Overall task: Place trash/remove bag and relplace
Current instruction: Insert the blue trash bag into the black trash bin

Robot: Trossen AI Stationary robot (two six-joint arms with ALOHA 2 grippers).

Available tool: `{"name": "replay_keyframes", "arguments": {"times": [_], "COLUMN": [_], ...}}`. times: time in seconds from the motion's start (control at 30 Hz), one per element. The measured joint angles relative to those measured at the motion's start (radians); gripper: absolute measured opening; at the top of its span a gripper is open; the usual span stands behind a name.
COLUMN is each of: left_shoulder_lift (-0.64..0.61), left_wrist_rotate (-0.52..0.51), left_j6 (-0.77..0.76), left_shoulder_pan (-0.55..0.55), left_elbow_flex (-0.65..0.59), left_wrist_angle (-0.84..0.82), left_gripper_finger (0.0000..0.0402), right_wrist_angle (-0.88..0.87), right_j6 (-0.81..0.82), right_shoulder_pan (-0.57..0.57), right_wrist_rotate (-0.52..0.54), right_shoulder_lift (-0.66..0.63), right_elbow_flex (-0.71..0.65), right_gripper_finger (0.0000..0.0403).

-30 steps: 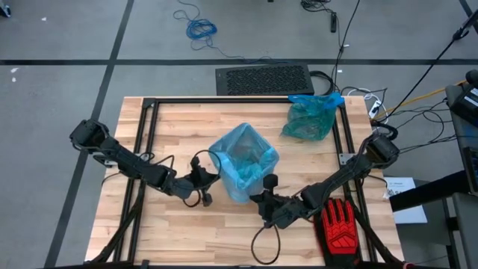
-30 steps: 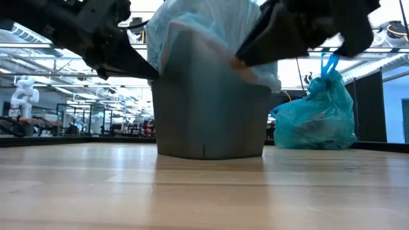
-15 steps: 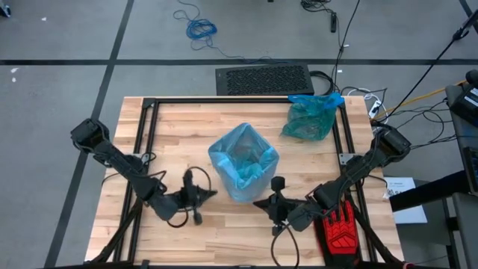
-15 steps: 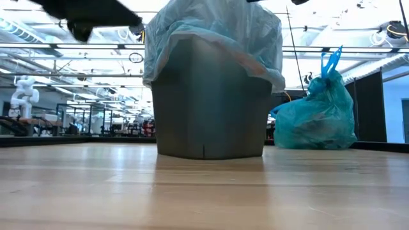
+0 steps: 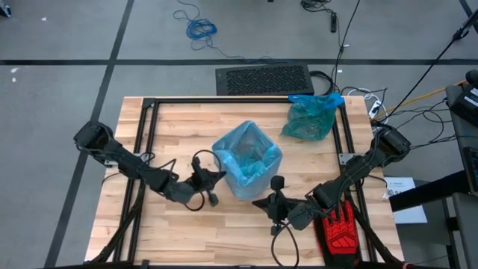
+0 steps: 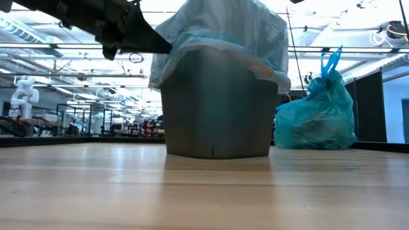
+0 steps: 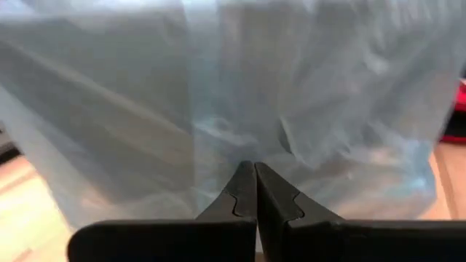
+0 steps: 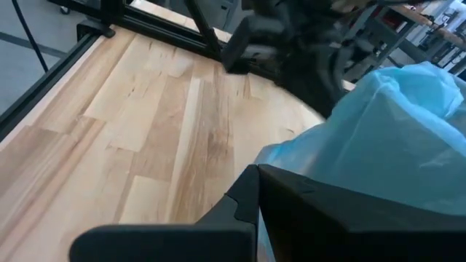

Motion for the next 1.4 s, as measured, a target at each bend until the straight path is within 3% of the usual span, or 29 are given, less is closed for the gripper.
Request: {"name": "replay_keyframes", "arguments": {"times": [0.27,0.4,0.5,0.67,0.87,1.07,1.4], "left_shoulder_lift": [0.049,0.049,0.049,0.049,0.049,0.049,0.049], "left_wrist_rotate": [0.009,0.009,0.009,0.009,0.012,0.012,0.019], "left_j6": [-0.039,-0.038,-0.039,-0.038,-0.038,-0.037,-0.037], "left_shoulder_pan": [-0.011,-0.010,-0.007,0.002,0.009,0.010,0.010], "left_elbow_flex": [0.000,0.000,0.000,0.000,0.000,0.000,0.000], "left_wrist_angle": [-0.006,-0.005,-0.008,-0.011,-0.020,-0.021,-0.022], "left_gripper_finger": [0.0000,0.0000,0.0000,0.0000,0.0000,0.0000,0.0000], "right_wrist_angle": [0.018,-0.050,-0.292,-0.724,-1.035,-1.200,-1.210], "right_j6": [0.001,0.003,0.023,0.150,0.126,0.141,0.133], "right_shoulder_pan": [0.001,-0.009,-0.054,-0.246,-0.475,-0.574,-0.636], "right_wrist_rotate": [-0.013,-0.033,-0.050,-0.239,-0.431,-0.552,-0.602], "right_shoulder_lift": [-0.005,-0.023,-0.026,0.016,0.129,0.253,0.395], "right_elbow_flex": [0.008,0.116,0.284,0.602,0.849,0.897,0.898], "right_gripper_finger": [0.0000,0.0000,0.0000,0.0000,0.0000,0.0000,0.0000]}}
